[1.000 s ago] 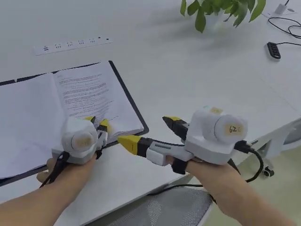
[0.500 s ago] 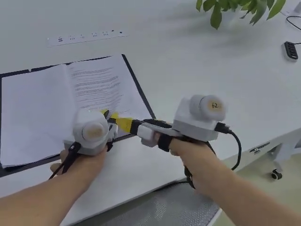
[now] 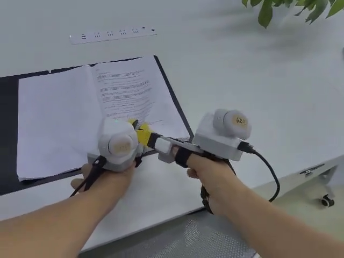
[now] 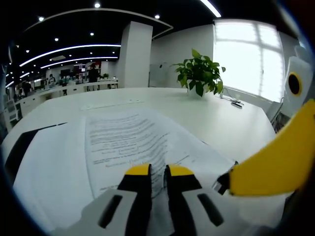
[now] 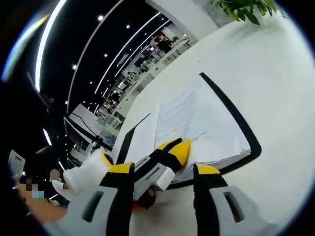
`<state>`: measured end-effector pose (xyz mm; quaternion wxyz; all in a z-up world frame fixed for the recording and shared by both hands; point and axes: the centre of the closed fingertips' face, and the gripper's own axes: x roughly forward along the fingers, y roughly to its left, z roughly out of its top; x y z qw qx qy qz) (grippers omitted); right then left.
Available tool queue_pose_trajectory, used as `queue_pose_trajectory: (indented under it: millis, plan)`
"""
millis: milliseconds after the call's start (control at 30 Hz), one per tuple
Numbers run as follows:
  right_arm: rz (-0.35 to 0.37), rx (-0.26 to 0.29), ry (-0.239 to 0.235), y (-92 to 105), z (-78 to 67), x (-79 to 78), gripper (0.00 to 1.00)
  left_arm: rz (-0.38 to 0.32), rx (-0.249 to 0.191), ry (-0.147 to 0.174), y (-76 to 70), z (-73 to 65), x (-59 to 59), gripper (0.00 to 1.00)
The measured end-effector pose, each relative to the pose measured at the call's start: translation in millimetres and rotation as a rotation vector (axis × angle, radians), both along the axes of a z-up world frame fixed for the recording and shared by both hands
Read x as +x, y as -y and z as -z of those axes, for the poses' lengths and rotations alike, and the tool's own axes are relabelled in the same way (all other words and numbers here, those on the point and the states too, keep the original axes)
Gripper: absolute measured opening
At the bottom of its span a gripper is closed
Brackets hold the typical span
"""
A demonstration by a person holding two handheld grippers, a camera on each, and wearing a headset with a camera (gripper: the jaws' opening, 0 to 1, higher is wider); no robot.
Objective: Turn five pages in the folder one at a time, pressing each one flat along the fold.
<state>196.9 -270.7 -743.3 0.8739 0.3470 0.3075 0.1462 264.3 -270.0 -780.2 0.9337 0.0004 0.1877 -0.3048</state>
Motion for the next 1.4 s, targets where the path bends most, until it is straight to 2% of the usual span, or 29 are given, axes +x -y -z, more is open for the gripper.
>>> queue_pose_trajectory:
  millis: [33, 133, 367, 500, 667, 767, 833, 867, 967, 1033, 1100, 1167, 1200, 1400]
  plan:
    - [0.006, 0.007, -0.014, 0.7, 3.2, 1.1, 0.46, 0.0, -0.001, 0.0, -0.1, 0.1, 0.0, 0.1]
    - [0.031, 0.011, -0.014, 4.3, 5.8, 4.9, 0.46, 0.001, -0.002, 0.0, 0.0, 0.0, 0.2, 0.1]
    - [0.097, -0.003, -0.037, 17.5, 17.2, 13.2, 0.37, 0.001, -0.006, -0.003, -0.1, 0.2, 0.4, 0.11]
    - [0.155, -0.052, -0.047, 30.7, 23.7, 16.1, 0.23, 0.001, -0.006, -0.002, -0.1, 0.3, 0.5, 0.11]
    - [0.192, -0.092, -0.056, 40.1, 31.6, 17.5, 0.02, 0.002, -0.005, -0.009, 0.3, 0.2, 0.4, 0.11]
    - [0.19, -0.088, -0.05, 37.9, 31.0, 17.1, 0.0, -0.007, -0.023, -0.026, 0.2, -0.2, 0.6, 0.12]
    - [0.194, -0.09, -0.036, 37.3, 28.4, 17.3, 0.0, -0.013, -0.039, -0.037, -0.6, -1.3, 0.6, 0.12]
    - [0.19, -0.089, -0.032, 36.6, 26.8, 17.4, 0.0, -0.022, -0.065, -0.058, -1.1, -2.1, 0.4, 0.12]
    - [0.178, -0.091, -0.019, 36.3, 22.1, 17.4, 0.0, -0.005, -0.05, -0.077, -2.4, -4.5, -1.8, 0.11]
    - [0.174, -0.081, -0.009, 36.1, 17.1, 16.4, 0.0, 0.004, -0.025, -0.087, -7.3, -5.4, -4.7, 0.11]
    - [0.17, -0.066, 0.013, 34.5, 11.2, 15.8, 0.0, 0.007, 0.0, -0.098, -14.3, -8.4, -9.7, 0.15]
    - [0.156, -0.081, 0.023, 32.6, 7.1, 14.7, 0.0, 0.02, 0.008, -0.103, -19.1, -11.6, -14.1, 0.18]
    - [0.143, -0.08, 0.041, 29.9, 2.0, 14.4, 0.0, 0.023, 0.042, -0.081, -26.0, -15.8, -15.3, 0.18]
    - [0.109, -0.081, 0.118, 16.3, -25.0, 15.3, 0.0, -0.011, 0.024, -0.052, -56.3, -42.7, -18.1, 0.23]
